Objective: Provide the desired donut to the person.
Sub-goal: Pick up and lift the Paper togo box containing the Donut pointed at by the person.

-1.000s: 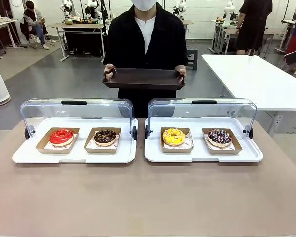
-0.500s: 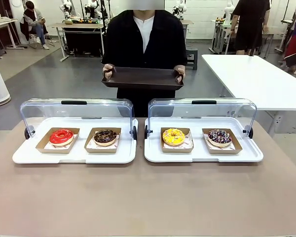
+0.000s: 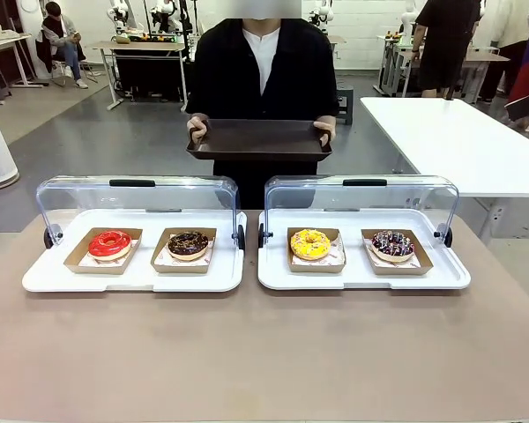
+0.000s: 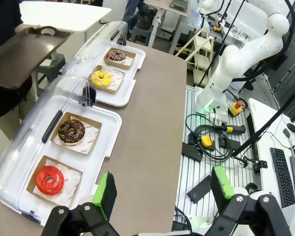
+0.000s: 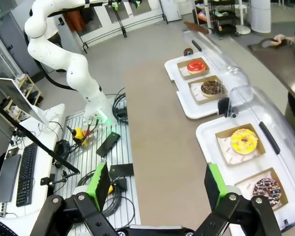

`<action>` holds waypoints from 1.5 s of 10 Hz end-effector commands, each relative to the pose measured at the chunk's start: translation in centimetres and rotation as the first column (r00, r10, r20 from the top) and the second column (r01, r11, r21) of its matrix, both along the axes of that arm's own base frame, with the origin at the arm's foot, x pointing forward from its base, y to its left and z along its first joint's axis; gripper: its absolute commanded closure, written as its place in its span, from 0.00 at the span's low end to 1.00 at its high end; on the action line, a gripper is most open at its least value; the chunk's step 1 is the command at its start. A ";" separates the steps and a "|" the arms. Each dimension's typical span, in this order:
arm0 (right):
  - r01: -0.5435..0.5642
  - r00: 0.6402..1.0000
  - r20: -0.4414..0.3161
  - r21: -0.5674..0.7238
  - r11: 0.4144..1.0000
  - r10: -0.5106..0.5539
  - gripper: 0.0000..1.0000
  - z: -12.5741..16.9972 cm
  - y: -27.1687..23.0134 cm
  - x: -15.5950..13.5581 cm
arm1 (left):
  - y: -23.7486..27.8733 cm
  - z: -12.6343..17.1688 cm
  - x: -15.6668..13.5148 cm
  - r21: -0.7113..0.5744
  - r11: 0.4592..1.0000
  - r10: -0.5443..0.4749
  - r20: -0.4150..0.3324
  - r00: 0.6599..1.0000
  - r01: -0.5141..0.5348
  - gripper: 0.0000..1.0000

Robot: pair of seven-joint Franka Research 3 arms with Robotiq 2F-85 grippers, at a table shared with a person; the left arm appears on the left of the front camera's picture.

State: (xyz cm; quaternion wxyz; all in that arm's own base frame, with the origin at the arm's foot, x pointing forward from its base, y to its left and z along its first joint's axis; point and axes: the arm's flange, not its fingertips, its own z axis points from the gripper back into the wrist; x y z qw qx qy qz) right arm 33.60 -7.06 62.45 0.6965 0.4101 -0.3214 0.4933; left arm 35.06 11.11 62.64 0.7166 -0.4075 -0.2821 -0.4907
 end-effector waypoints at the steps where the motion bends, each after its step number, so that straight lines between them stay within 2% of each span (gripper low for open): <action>1: -0.011 1.000 -0.004 0.015 1.000 0.012 0.00 0.0 -0.2 -0.2 | 0.0 0.1 -0.1 -0.007 1.000 -0.005 -0.002 1.000 0.005 0.00; 15: -0.011 1.000 -0.004 0.015 1.000 0.012 0.00 0.0 -0.2 -0.2 | 0.0 0.1 -0.1 -0.007 1.000 -0.005 -0.002 1.000 0.005 0.00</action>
